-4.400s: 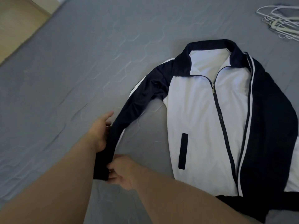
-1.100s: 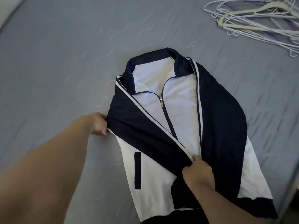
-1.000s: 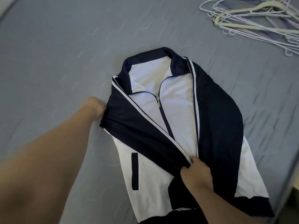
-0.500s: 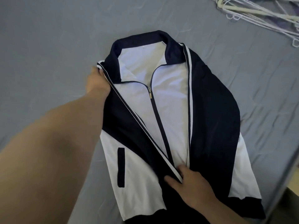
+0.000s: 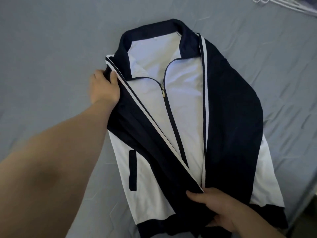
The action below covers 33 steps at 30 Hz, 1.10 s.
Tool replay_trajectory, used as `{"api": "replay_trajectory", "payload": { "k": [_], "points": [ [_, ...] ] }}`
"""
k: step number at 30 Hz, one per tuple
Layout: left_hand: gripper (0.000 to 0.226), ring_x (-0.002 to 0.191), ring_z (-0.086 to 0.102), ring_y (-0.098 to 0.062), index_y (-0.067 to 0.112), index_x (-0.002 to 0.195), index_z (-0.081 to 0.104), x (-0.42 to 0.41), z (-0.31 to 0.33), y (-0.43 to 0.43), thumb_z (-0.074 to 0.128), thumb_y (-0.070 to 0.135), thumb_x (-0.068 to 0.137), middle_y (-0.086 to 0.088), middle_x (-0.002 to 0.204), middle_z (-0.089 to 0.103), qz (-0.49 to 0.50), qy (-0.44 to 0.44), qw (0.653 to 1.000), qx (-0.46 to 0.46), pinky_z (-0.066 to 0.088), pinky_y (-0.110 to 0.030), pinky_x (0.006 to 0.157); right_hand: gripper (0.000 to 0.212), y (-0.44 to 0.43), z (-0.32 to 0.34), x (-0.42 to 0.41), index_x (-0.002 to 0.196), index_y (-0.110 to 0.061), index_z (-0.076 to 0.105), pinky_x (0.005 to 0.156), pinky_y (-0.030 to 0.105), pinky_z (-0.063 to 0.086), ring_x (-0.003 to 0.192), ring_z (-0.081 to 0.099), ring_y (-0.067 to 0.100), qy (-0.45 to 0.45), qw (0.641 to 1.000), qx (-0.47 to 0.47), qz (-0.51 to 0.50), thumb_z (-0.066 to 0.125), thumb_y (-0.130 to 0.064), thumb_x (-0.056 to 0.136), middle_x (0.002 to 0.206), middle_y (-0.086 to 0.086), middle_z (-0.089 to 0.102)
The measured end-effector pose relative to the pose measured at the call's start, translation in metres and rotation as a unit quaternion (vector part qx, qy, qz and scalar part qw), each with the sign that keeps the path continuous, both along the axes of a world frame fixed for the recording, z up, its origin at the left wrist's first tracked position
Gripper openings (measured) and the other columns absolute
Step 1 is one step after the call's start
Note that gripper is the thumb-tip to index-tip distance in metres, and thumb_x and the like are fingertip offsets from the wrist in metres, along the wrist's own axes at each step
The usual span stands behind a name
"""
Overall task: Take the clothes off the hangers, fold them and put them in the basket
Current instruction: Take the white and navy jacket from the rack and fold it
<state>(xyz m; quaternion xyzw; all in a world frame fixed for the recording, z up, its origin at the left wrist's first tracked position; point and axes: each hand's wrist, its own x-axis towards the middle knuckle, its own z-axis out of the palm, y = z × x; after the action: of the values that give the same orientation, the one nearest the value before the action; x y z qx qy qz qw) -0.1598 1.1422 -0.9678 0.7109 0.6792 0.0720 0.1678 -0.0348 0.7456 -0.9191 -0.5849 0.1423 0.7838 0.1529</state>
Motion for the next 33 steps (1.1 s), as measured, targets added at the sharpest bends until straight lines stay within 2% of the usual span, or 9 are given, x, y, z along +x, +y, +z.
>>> {"api": "replay_trajectory", "payload": {
  "k": [3,7,9,12,14,19,24,29,33],
  "points": [
    [0.052,0.122,0.049,-0.034,0.008,0.128,0.049,-0.012,0.004,-0.015,0.036,0.05,0.099,-0.014,0.131,0.053,0.021,0.047,0.999,0.015,0.036,-0.045,0.105,0.051,0.012,0.01,-0.009,0.097,-0.013,0.071,0.059,0.031,0.059,0.076,0.074,0.022,-0.133,0.978,-0.016,0.162,0.075,-0.059,0.077,0.087,0.006,0.074],
    [0.048,0.119,0.051,-0.042,0.004,0.121,0.046,-0.012,0.001,-0.011,0.036,0.046,0.102,-0.022,0.127,0.054,0.033,0.072,0.994,-0.072,0.039,-0.049,0.099,0.072,0.031,0.022,-0.013,0.107,-0.019,0.065,0.081,0.032,0.055,0.094,0.065,0.02,-0.226,0.841,0.075,0.485,0.037,-0.081,0.084,0.102,0.001,0.066],
    [0.043,0.117,0.052,-0.042,0.004,0.12,0.046,-0.009,0.001,-0.006,0.039,0.043,0.102,-0.022,0.125,0.056,0.029,0.059,0.995,-0.079,0.041,-0.049,0.096,0.07,0.052,0.031,-0.009,0.111,-0.022,0.062,0.075,0.033,0.05,0.092,0.062,0.02,-0.282,0.782,0.109,0.545,0.031,-0.08,0.087,0.104,0.0,0.064],
    [0.041,0.118,0.052,-0.041,0.003,0.121,0.047,-0.002,0.001,0.001,0.039,0.038,0.101,-0.021,0.127,0.055,0.046,0.039,0.995,-0.075,0.043,-0.05,0.099,0.048,0.087,0.034,-0.005,0.099,-0.025,0.043,0.06,0.032,0.043,0.073,0.051,0.015,-0.449,0.715,0.187,0.502,0.025,-0.069,0.095,0.087,-0.007,0.051],
    [0.043,0.122,0.049,-0.039,0.002,0.124,0.047,0.008,0.003,0.002,0.033,0.036,0.103,-0.02,0.132,0.052,0.064,0.034,0.995,-0.062,0.039,-0.048,0.102,0.037,0.099,0.02,-0.002,0.101,-0.024,0.04,0.068,0.031,0.048,0.081,0.049,0.014,-0.537,0.684,0.244,0.43,0.025,-0.058,0.1,0.094,-0.007,0.047],
    [0.054,0.119,0.051,-0.038,0.0,0.123,0.05,0.029,0.0,0.016,0.028,0.045,0.103,-0.019,0.128,0.055,0.06,0.01,0.998,-0.028,0.039,-0.048,0.103,0.036,0.137,-0.012,0.031,0.105,-0.021,0.049,0.072,0.035,0.05,0.084,0.058,0.021,-0.547,0.709,0.252,0.368,0.026,-0.049,0.103,0.106,-0.002,0.056],
    [0.05,0.109,0.06,-0.035,0.003,0.117,0.056,0.048,0.001,0.043,0.036,0.045,0.097,-0.016,0.119,0.062,0.086,-0.035,0.994,-0.049,0.047,-0.043,0.092,0.036,0.244,-0.027,0.108,0.132,-0.014,0.046,0.076,0.035,0.042,0.117,0.05,0.031,-0.727,0.578,0.297,0.221,0.041,-0.033,0.102,0.14,0.009,0.039],
    [0.036,0.118,0.057,-0.032,0.01,0.122,0.057,0.057,0.006,0.059,0.047,0.032,0.095,-0.011,0.124,0.061,0.031,0.042,0.999,-0.01,0.045,-0.04,0.097,0.042,0.331,-0.037,0.182,0.142,-0.002,0.041,0.105,0.039,0.037,0.133,0.042,0.034,-0.66,0.663,0.226,0.274,0.036,-0.016,0.104,0.149,0.017,0.036],
    [0.033,0.113,0.058,-0.034,0.011,0.119,0.058,0.055,0.009,0.066,0.054,0.028,0.091,-0.012,0.12,0.063,0.015,0.062,0.998,-0.024,0.048,-0.041,0.092,0.041,0.337,-0.04,0.198,0.134,-0.004,0.051,0.095,0.029,0.042,0.124,0.054,0.029,-0.623,0.703,0.229,0.255,0.048,-0.029,0.101,0.135,0.013,0.055]
  ]
}}
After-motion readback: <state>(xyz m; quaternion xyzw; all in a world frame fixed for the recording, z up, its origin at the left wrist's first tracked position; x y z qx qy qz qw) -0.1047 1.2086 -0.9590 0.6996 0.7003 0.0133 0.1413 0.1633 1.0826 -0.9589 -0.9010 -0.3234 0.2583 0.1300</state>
